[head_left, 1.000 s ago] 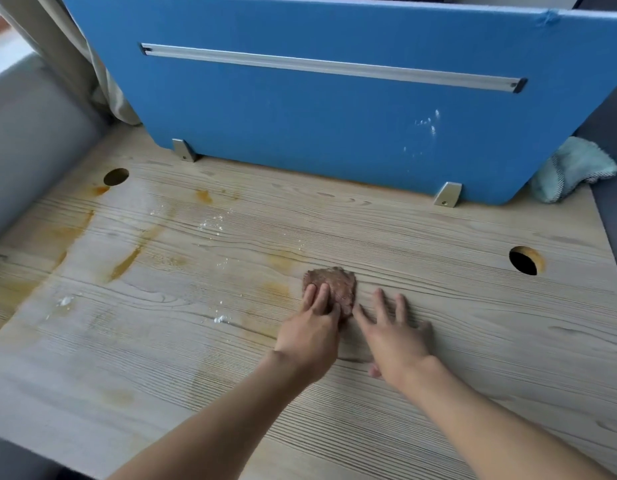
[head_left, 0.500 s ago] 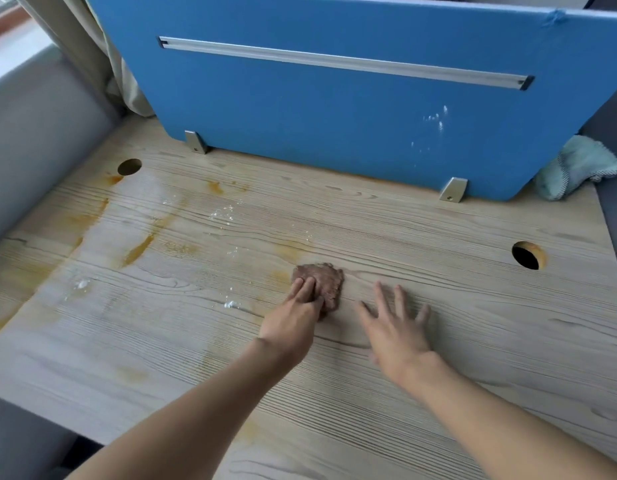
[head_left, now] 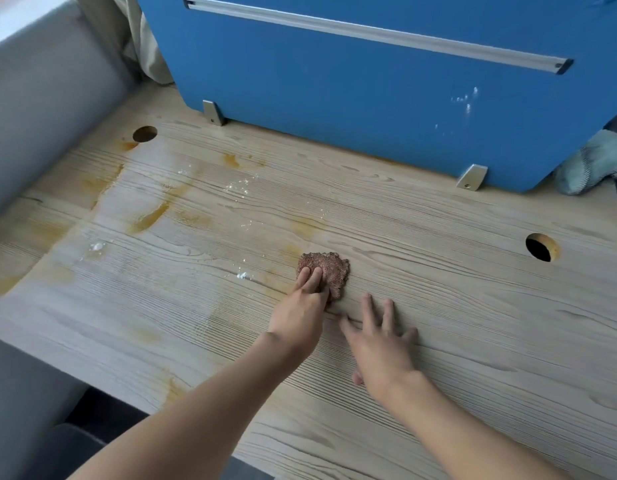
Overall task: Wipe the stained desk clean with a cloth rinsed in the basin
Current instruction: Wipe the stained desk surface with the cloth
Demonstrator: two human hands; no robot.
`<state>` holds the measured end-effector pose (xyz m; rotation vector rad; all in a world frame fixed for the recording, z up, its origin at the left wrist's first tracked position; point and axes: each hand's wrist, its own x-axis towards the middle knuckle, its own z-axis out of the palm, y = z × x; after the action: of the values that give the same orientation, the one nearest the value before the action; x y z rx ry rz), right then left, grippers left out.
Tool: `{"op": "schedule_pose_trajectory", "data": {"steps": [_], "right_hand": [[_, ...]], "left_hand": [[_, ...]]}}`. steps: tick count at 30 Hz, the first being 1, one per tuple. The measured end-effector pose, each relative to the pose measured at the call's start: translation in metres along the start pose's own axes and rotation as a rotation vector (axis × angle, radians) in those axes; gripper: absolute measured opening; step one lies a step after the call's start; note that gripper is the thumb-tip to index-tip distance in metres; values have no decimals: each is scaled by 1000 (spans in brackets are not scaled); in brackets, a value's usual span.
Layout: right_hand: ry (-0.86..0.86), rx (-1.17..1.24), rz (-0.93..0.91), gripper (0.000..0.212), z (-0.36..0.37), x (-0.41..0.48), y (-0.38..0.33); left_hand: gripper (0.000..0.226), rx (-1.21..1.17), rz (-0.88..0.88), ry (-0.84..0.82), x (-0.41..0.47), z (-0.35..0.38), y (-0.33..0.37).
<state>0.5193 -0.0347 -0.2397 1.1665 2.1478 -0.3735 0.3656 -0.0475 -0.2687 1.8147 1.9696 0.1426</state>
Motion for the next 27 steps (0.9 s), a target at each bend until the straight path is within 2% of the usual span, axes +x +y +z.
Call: {"op": "schedule_pose_trajectory", "data": {"steps": [5, 10, 14, 17, 21, 24, 27], "right_hand": [[8, 25, 9, 102, 1, 0, 1], [0, 11, -5, 102, -1, 0, 2], [-8, 30, 11, 98, -2, -1, 0], [-1, 24, 11, 101, -1, -1, 0], [8, 4, 10, 104, -2, -1, 1], [22, 11, 12, 98, -4, -4, 0], [112, -11, -8, 90, 5, -14, -6]], "left_hand": [[68, 35, 97, -79, -11, 0, -3], [66, 11, -9, 34, -16, -7, -24], [67, -7, 69, -33, -34, 3, 7], [70, 2, 99, -31, -33, -3, -13], [65, -2, -7, 42, -37, -3, -22], [61, -11, 39, -28, -53, 5, 2], [56, -16, 74, -49, -56, 1, -10]]}}
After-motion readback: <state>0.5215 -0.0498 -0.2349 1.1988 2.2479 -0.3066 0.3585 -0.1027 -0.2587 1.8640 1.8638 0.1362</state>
